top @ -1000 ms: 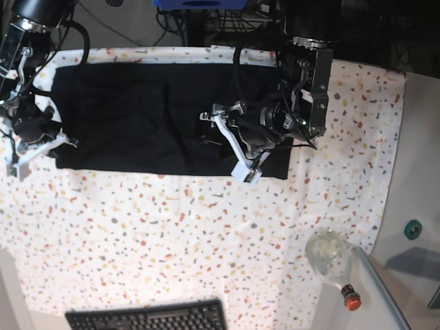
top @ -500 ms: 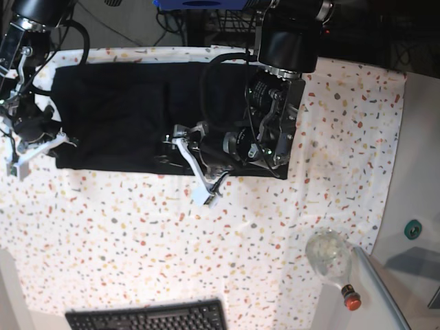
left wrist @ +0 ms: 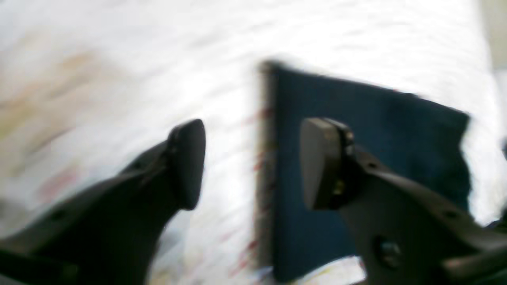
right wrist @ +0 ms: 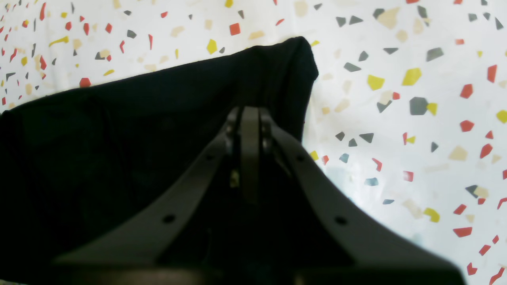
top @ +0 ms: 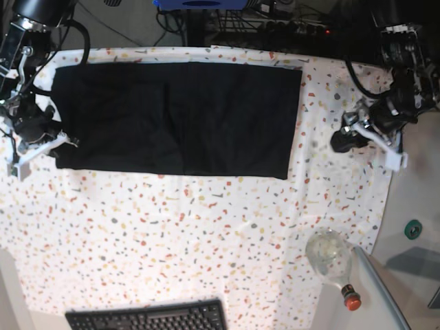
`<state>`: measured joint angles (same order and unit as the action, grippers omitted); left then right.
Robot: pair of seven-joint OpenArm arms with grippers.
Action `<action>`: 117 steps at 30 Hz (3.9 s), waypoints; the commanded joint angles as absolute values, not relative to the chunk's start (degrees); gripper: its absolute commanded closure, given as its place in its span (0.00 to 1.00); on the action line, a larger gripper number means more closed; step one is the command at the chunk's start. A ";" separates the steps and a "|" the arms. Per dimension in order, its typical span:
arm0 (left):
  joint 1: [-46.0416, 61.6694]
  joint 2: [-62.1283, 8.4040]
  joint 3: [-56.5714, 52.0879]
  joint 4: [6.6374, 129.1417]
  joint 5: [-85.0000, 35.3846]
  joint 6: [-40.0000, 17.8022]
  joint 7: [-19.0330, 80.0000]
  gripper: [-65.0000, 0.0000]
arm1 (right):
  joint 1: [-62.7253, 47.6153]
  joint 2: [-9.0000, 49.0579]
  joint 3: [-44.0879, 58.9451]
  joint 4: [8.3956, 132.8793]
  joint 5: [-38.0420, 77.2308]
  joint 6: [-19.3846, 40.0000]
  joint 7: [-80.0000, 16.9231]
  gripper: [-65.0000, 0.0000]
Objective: Layout the t-shirt on the table in an organized manner, then fold the t-shirt properly
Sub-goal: 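Fold the other strip end with the right gripper toward the middle, then grasp both ends of the folded black shirt with both grippers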
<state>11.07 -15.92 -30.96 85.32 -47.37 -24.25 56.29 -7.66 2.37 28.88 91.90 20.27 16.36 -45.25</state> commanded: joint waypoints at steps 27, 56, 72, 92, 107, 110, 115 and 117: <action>22.90 -13.93 -56.31 84.18 -30.90 -24.92 40.13 1.00 | 4.18 2.42 -10.15 83.91 20.97 16.57 -44.09 0.37; 22.55 -13.85 -56.31 80.57 -30.90 -24.92 40.13 1.00 | 10.51 -0.75 -14.02 68.00 21.14 16.57 -38.20 1.00; 22.55 -13.85 -56.13 79.60 -30.90 -24.92 40.04 1.00 | 11.74 -0.75 -13.67 67.56 21.14 16.31 -38.73 1.00; 22.55 -13.85 -50.33 81.19 -30.73 -30.64 36.97 1.00 | 4.44 2.42 35.30 83.38 29.93 21.23 -54.29 0.54; 14.29 -12.88 -37.05 76.35 -30.29 -31.43 34.42 1.00 | 2.86 14.46 42.24 64.04 36.18 30.90 -57.71 0.54; 12.44 -12.62 -34.07 75.12 -26.95 -31.43 34.42 1.00 | 2.15 14.46 42.15 63.60 36.18 31.25 -57.63 0.54; 8.13 -10.07 -32.48 70.90 -21.76 -31.43 34.33 1.00 | 2.07 16.31 35.12 58.15 36.26 31.43 -52.62 0.54; 7.69 -9.54 -32.40 70.55 -21.67 -31.43 34.33 1.00 | 1.89 16.40 32.22 57.27 36.35 33.80 -51.91 0.54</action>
